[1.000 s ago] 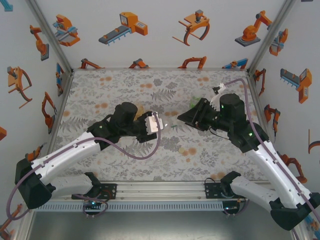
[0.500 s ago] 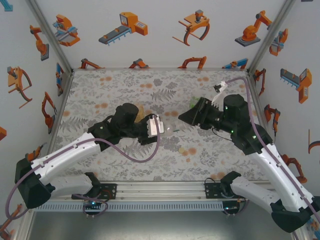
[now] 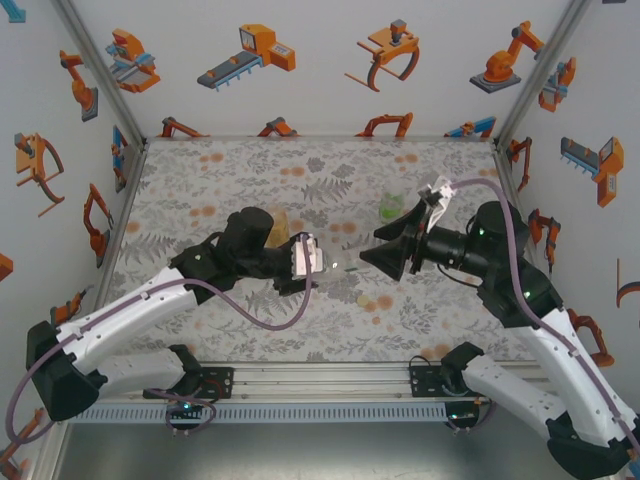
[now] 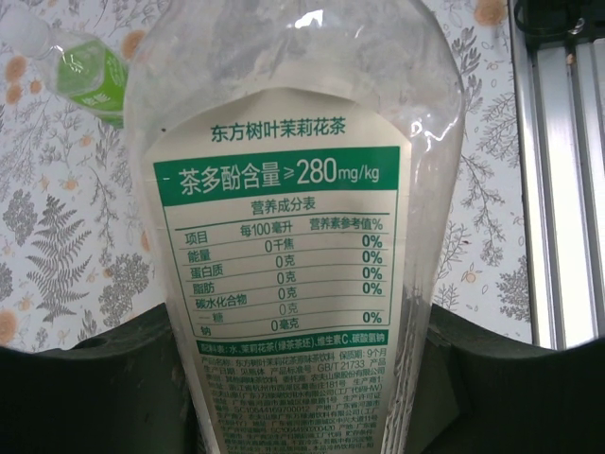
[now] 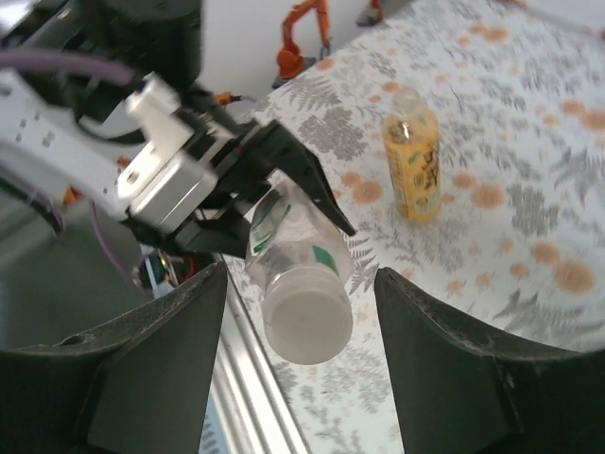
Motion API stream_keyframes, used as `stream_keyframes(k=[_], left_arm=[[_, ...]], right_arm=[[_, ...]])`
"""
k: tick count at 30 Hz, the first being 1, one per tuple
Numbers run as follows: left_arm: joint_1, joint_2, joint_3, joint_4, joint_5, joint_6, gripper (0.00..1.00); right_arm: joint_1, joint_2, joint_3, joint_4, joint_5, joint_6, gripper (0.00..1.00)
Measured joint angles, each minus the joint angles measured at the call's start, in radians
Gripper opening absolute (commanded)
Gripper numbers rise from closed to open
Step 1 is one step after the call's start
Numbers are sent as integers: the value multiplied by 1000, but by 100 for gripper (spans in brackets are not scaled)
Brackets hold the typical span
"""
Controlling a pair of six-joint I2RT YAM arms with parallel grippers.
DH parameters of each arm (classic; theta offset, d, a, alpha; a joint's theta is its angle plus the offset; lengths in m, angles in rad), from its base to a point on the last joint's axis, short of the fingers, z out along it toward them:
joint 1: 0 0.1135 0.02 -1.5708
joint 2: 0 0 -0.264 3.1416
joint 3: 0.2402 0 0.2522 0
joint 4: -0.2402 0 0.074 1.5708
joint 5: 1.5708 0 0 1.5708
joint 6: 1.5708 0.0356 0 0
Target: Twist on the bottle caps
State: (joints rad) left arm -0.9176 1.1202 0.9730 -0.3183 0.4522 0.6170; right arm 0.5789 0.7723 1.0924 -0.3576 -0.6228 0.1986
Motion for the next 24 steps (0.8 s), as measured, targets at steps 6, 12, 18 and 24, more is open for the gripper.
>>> stream_keyframes(k=[6,12,18,24], left_arm=[[0,-18,0,-13,52,2,0],[-4,-24,0,-35,72,3,0],[-5,-31,0,-50,72,3,0],[-6,-35,0,-54,75,4,0]], right_arm=[[0,-14,5,-72,-161,-342,72],[0,54,71,-210,-266,-577,63],[0,77,72,-243,-299,-646,53],[0,76,72,-245,-302,-668,45]])
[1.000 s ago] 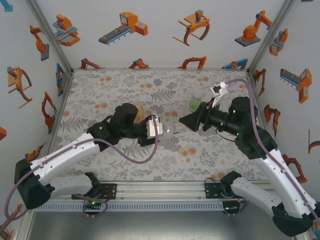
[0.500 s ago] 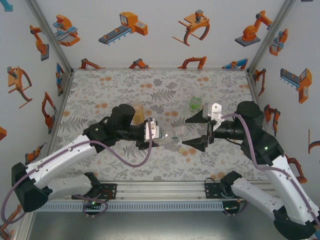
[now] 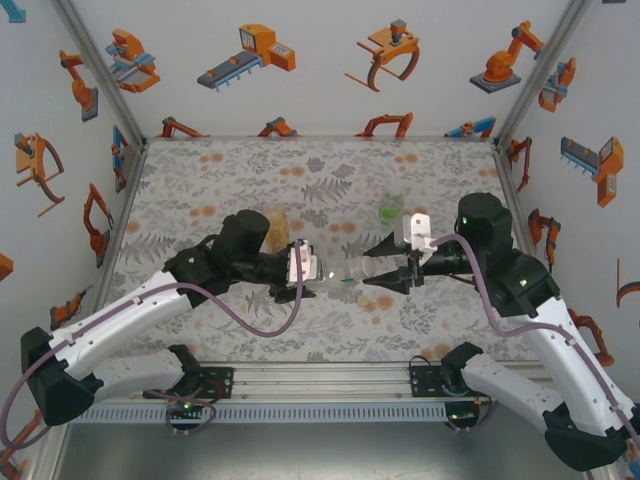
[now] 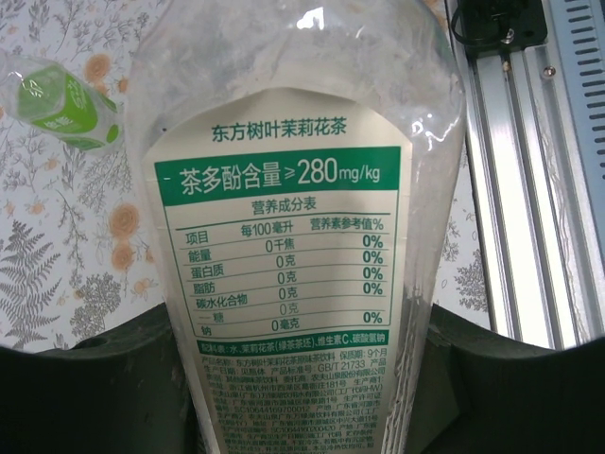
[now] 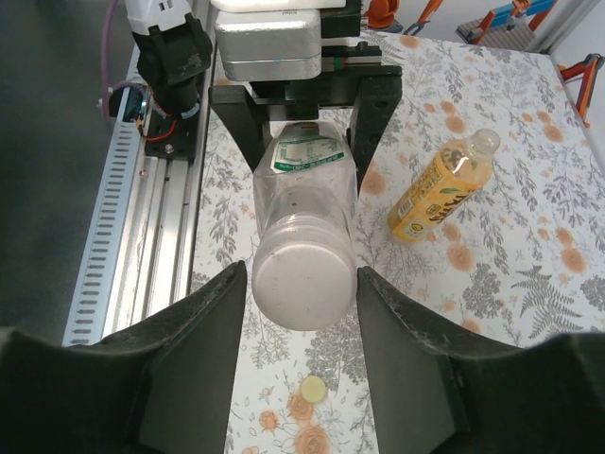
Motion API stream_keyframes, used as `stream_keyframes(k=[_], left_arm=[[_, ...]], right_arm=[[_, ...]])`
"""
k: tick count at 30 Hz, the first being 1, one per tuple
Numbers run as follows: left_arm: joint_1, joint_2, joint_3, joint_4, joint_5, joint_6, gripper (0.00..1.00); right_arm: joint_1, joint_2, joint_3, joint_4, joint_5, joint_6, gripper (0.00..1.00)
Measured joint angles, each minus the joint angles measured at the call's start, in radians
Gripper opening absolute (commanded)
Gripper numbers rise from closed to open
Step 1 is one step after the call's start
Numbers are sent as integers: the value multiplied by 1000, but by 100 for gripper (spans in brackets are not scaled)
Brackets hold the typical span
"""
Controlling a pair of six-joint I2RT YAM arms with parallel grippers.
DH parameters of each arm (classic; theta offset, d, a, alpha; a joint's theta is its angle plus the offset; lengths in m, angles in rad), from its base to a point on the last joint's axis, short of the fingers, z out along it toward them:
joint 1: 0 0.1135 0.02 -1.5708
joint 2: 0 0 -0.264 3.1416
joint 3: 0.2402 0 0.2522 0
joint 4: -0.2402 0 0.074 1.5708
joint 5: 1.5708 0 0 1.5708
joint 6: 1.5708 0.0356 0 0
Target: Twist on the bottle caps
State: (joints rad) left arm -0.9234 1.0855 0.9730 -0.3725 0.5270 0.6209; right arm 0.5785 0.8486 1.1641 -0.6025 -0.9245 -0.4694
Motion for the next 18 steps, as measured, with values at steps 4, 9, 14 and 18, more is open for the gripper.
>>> stream_keyframes(k=[4,9,14,18], left_arm=[[0,0,0,-2,5,0,0],[0,0,0,-2,6,0,0],[0,0,0,-2,6,0,0],[0,0,0,-1,-6,0,0]], right_arm=[[0,0,0,0,1,-3,40],[0,-2,0,0,1,-3,30],[0,-2,0,1,1,8,17],[0,-2,-8,24,16,66,4]])
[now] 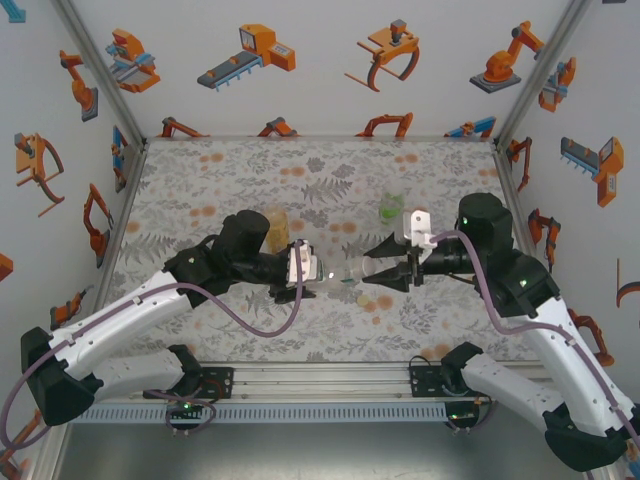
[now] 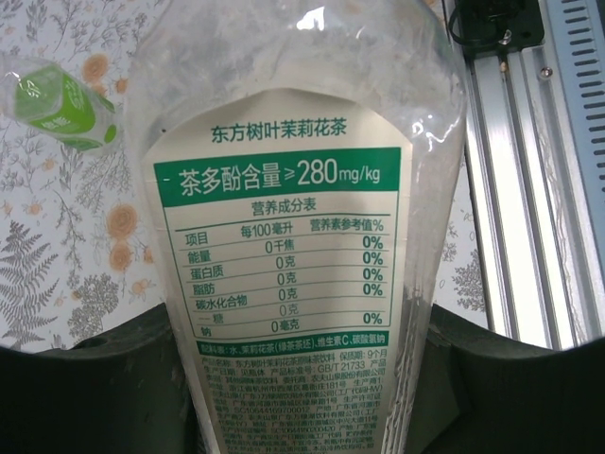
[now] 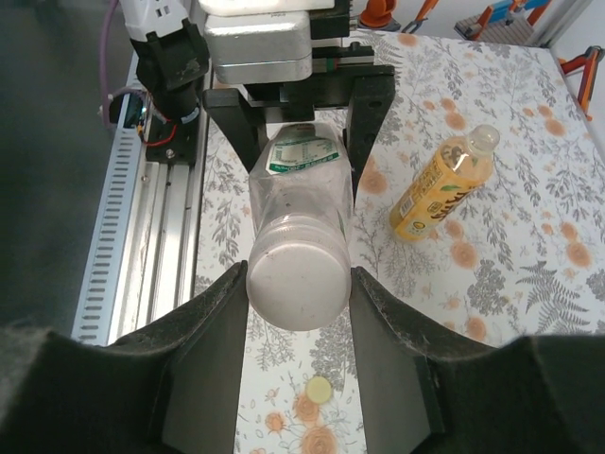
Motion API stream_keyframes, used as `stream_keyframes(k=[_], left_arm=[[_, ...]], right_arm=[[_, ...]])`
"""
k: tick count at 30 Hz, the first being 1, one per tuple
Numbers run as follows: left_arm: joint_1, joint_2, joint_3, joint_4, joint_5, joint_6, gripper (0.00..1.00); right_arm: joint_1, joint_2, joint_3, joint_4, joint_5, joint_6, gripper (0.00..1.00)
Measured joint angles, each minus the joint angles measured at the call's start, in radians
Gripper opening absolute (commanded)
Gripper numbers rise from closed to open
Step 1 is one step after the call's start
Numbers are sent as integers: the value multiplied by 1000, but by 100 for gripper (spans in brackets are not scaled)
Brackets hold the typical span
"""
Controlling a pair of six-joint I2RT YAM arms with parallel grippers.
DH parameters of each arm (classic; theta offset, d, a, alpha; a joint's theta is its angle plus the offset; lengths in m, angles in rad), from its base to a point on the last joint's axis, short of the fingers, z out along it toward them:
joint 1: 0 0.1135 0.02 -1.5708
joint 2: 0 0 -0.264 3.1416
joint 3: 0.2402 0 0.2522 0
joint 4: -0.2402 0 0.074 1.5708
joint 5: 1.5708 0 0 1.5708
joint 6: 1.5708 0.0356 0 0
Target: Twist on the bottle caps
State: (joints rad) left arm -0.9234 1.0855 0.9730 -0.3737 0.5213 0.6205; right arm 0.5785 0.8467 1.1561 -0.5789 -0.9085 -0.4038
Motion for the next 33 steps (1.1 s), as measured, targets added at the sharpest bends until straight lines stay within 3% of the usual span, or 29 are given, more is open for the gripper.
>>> stream_keyframes(k=[2,9,17,26,33], left_arm=[[0,0,0,0,-17,0,0],[0,0,-2,5,-97,1,0],[0,6,-20,64,-170,-4,0],[0,27,-21,109,-238,-12,0],[0,42,-24,116,-268,-15,0]], right_arm=[[0,0,-12,23,14,45,0],[-3,-11,-76,141,100,285,0],[-1,-33,-136,259,281,640,0],[11,-10,-129,264,497,984,0],[26,33,-91,200,593,1099,0]])
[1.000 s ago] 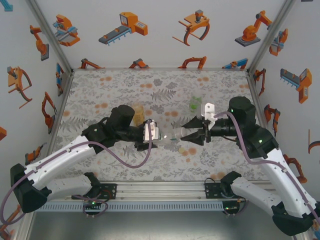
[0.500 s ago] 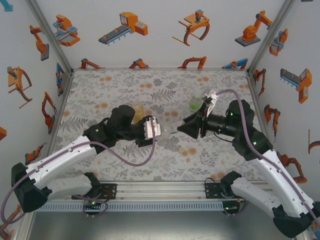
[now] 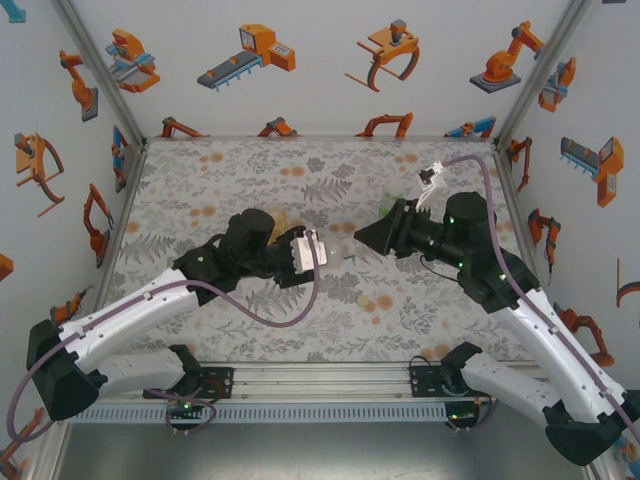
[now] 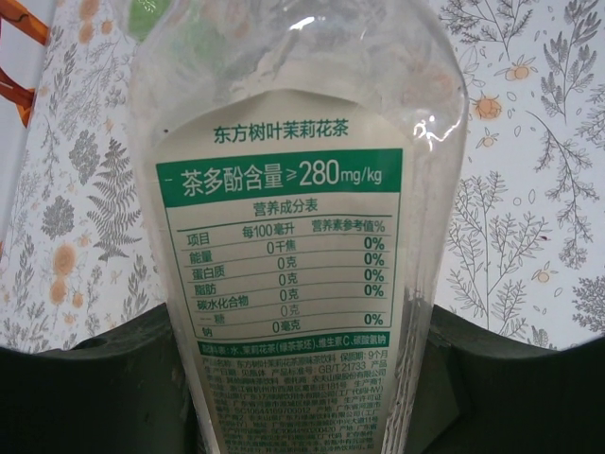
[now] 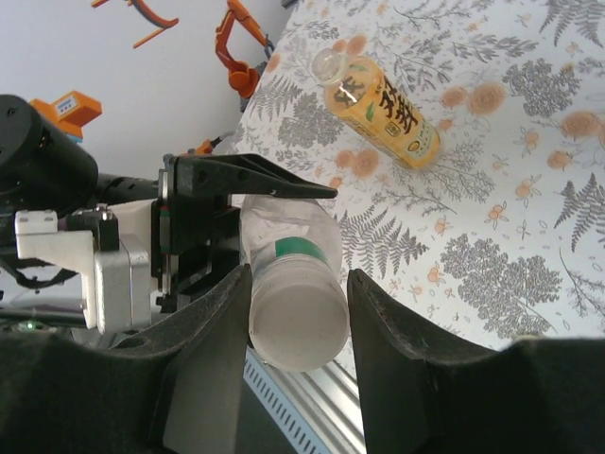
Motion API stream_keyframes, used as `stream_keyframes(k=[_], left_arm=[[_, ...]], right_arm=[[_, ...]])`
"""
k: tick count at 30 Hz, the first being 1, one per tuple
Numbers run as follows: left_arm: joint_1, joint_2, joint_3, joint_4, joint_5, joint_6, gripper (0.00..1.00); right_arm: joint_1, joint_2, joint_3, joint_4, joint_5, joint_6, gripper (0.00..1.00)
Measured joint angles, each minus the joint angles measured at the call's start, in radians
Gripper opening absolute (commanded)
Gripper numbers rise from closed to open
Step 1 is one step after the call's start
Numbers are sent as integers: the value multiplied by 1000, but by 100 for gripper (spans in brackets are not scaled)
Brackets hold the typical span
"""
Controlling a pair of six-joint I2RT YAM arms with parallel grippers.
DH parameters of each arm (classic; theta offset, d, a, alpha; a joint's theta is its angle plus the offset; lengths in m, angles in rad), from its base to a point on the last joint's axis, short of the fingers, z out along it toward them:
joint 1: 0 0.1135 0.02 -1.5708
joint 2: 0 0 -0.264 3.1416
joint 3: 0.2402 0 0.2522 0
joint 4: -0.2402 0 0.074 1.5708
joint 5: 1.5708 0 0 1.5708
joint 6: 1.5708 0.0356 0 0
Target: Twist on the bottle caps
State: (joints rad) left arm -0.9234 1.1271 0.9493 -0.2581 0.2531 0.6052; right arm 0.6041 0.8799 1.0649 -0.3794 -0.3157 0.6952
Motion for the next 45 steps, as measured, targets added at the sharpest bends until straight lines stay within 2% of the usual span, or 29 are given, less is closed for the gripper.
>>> stream_keyframes(k=[4,9,11,17,20,37,45], left_arm=[[0,5,0,3,-4,-3,0],[0,5,-6,6,-8,-19,0],[0,5,-14,19,-8,-31,0],[-3,6,-45,130,8,-92,0],[-6,12,-48,192,8,-130,0],[-42,135,-31,401,-59,-312,0],[-65,154,1,448,-53,-382,0]], right_arm=[[1,10,6,-10,21,21,0],[1,25,9,-5,26,35,32],[1,29,9,0,31,38,42],[1,45,9,52,44,41,61],[1,51,8,80,45,39,67],[1,74,-6,161,56,3,66],[1,74,-14,166,78,-29,57]])
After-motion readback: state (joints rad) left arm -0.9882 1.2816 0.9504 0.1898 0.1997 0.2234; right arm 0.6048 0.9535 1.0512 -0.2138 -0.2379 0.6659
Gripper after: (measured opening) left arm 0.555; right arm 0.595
